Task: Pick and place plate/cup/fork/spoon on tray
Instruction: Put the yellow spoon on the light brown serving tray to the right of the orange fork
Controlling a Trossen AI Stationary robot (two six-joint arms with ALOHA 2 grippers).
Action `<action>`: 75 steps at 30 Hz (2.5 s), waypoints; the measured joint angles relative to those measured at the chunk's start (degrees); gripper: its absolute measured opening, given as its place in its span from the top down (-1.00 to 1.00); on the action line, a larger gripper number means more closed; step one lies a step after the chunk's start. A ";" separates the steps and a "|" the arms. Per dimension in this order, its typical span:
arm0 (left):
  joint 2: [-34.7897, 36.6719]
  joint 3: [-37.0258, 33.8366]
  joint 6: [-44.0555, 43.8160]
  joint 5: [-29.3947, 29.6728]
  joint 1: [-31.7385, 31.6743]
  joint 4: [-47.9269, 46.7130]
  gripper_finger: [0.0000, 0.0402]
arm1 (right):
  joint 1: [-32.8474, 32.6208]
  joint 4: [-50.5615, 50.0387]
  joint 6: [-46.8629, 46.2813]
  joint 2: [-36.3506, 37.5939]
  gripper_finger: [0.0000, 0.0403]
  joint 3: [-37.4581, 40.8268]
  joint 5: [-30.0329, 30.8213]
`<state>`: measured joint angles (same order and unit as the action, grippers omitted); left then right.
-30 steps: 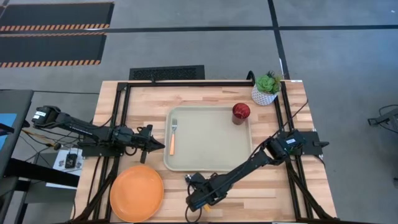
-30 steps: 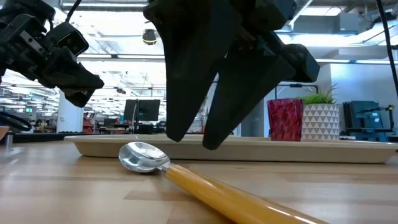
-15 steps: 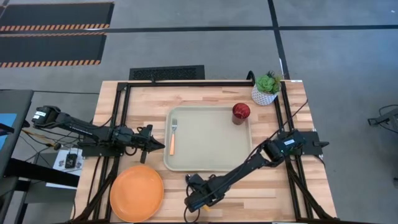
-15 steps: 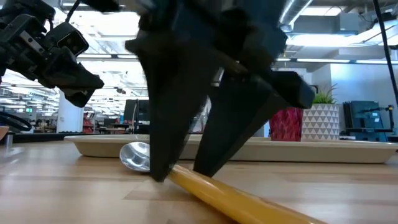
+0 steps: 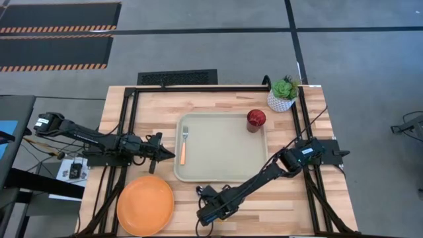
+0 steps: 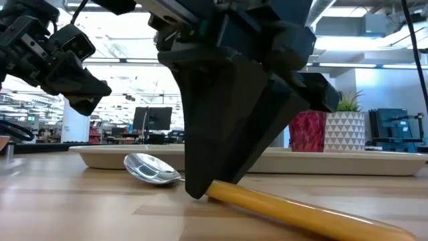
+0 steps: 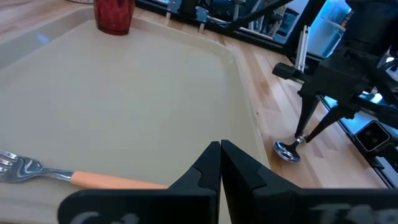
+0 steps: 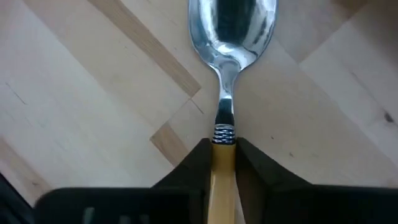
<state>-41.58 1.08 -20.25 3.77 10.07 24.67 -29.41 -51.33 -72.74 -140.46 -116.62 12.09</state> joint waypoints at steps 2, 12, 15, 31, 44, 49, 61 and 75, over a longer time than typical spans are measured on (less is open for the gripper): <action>0.00 0.00 0.00 -0.24 0.00 0.00 1.00 | 0.11 0.32 1.46 -0.04 0.69 0.04 0.03; 0.00 0.00 -0.48 -0.33 0.00 0.02 1.00 | 0.13 2.31 3.78 1.42 0.75 0.45 3.98; 0.00 0.00 -0.46 -0.33 0.00 0.04 1.00 | 0.50 2.91 3.87 2.43 0.75 0.48 6.68; 2.14 -0.38 5.38 16.36 1.08 -0.05 1.00 | 5.31 -0.23 9.65 3.62 0.75 -8.82 5.89; 20.12 -0.46 4.86 29.86 7.99 -17.36 1.00 | 19.13 -4.85 2.28 3.67 0.74 -12.76 4.53; 25.52 -0.42 4.59 30.10 10.16 -20.09 1.00 | 22.98 -4.27 -3.06 3.49 0.74 -12.78 4.29; 27.76 -0.42 5.03 31.18 14.79 -20.04 1.00 | 28.83 -0.56 -16.56 3.21 0.74 -9.03 2.83; 27.76 -0.44 5.49 31.63 15.76 -20.02 1.00 | 29.15 4.63 -19.65 1.35 0.74 -6.83 2.62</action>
<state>-13.82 0.64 -14.76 35.40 25.82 4.64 -0.26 -46.70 -92.38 -139.11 -123.45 14.71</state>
